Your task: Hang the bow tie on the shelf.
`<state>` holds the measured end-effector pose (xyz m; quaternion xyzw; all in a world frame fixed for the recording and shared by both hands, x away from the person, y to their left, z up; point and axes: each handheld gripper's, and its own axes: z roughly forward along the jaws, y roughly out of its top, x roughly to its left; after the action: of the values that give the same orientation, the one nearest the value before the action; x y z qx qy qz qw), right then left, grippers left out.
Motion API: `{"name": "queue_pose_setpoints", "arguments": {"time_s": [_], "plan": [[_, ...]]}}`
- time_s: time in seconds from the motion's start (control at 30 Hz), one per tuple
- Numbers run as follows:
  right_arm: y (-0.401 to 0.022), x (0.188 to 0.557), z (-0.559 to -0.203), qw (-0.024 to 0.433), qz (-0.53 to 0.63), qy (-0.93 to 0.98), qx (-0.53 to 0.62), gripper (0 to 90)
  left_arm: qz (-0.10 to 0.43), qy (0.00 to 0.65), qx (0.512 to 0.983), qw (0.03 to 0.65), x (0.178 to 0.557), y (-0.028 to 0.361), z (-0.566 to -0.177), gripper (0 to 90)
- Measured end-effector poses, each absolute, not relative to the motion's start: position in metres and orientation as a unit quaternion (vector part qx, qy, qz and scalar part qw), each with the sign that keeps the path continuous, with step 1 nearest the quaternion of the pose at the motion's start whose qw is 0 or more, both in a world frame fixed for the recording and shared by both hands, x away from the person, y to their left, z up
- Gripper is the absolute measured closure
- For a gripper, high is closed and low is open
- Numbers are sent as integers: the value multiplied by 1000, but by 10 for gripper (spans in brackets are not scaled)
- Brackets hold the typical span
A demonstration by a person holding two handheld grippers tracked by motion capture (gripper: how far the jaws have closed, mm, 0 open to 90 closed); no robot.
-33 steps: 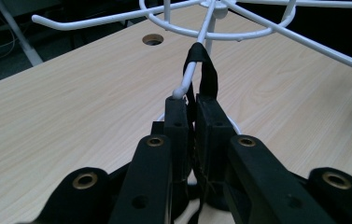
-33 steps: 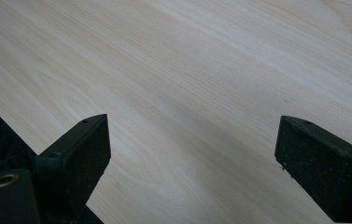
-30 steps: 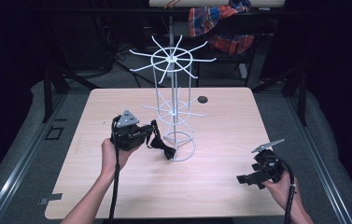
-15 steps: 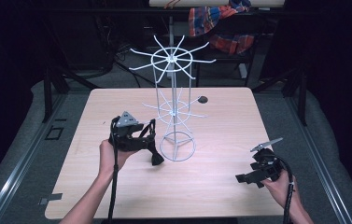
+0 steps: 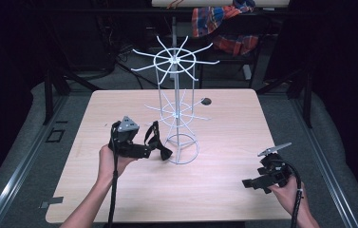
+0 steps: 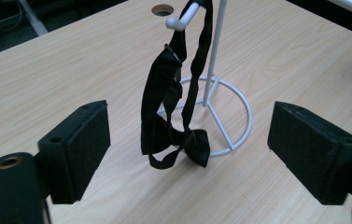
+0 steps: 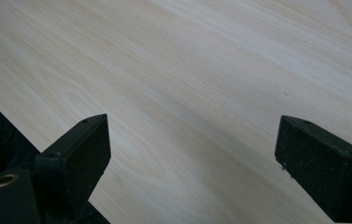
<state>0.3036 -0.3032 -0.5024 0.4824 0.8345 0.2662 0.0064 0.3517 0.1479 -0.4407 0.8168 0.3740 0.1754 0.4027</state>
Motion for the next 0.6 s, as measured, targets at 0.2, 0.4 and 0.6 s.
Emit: {"name": "queue_pose_setpoints", "arguments": {"time_s": [0.2,0.4,0.6], "plan": [[-306,301,-501,8,267,834,483,100,182,376,814,404,347,150,-436,74],[-305,301,-501,7,264,835,482,100,174,381,817,396,345,155,-436,23],[-305,300,-501,8,264,835,484,100,175,393,814,391,340,165,-434,5]]}}
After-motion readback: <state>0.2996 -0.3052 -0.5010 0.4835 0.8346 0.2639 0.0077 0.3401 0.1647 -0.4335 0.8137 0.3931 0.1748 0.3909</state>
